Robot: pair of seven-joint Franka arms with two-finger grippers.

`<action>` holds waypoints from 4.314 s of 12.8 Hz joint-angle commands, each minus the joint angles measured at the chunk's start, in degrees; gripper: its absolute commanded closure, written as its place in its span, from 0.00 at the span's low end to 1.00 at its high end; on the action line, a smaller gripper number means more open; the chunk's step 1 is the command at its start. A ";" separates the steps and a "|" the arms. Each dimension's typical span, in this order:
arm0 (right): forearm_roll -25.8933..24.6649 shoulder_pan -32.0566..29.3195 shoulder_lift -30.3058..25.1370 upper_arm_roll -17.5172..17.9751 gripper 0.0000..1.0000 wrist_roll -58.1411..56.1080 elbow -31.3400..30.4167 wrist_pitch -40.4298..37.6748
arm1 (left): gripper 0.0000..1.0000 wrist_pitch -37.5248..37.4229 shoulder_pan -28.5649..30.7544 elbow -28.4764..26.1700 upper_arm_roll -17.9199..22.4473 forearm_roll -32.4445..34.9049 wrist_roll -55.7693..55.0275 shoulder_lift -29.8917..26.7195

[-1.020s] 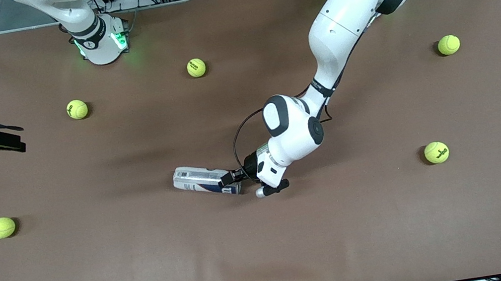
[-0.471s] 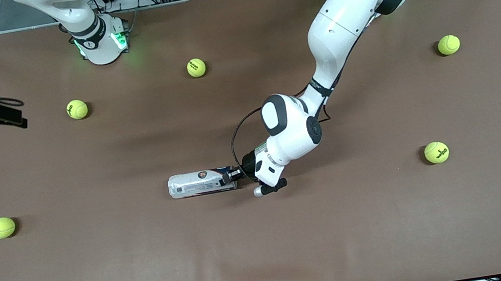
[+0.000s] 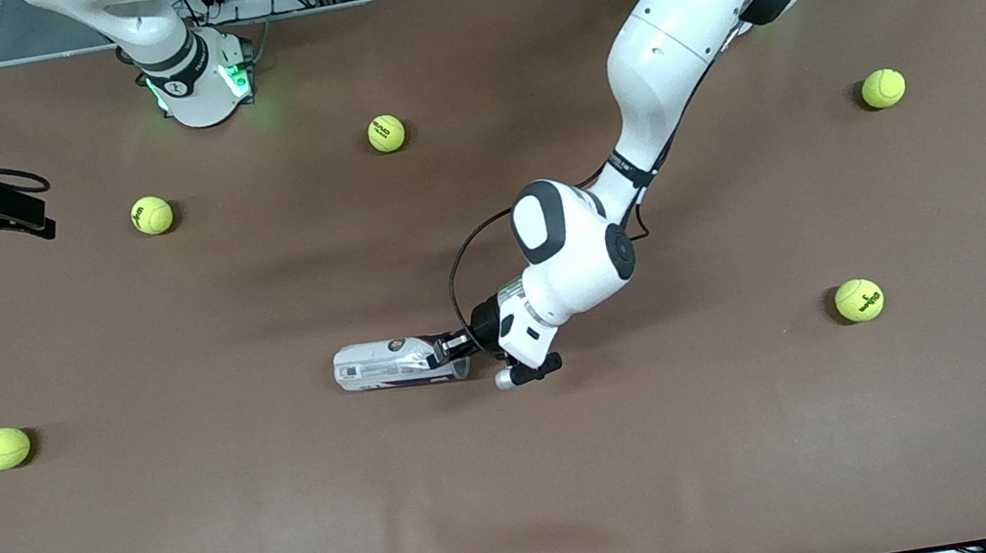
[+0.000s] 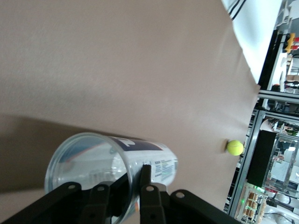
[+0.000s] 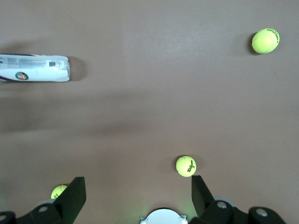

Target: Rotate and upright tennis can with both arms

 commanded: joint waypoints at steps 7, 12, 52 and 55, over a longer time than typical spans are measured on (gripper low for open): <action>0.78 -0.83 -2.22 -1.92 0.00 -1.24 -0.65 -0.13 | 1.00 -11.44 3.20 -6.70 4.81 0.91 -5.56 -13.95; 0.08 -0.05 -3.72 -4.20 0.00 -1.50 -0.57 -1.89 | 1.00 -26.12 3.99 -6.89 5.61 26.10 -22.33 -20.99; 0.52 -0.04 -3.11 -3.86 0.00 -0.89 1.28 -1.45 | 0.00 -52.66 -3.77 -5.04 20.38 59.54 -31.23 -40.85; 0.61 0.13 -3.11 -3.86 0.00 -0.89 1.28 -1.45 | 0.00 -59.86 4.13 -5.30 20.38 59.54 -23.01 -44.54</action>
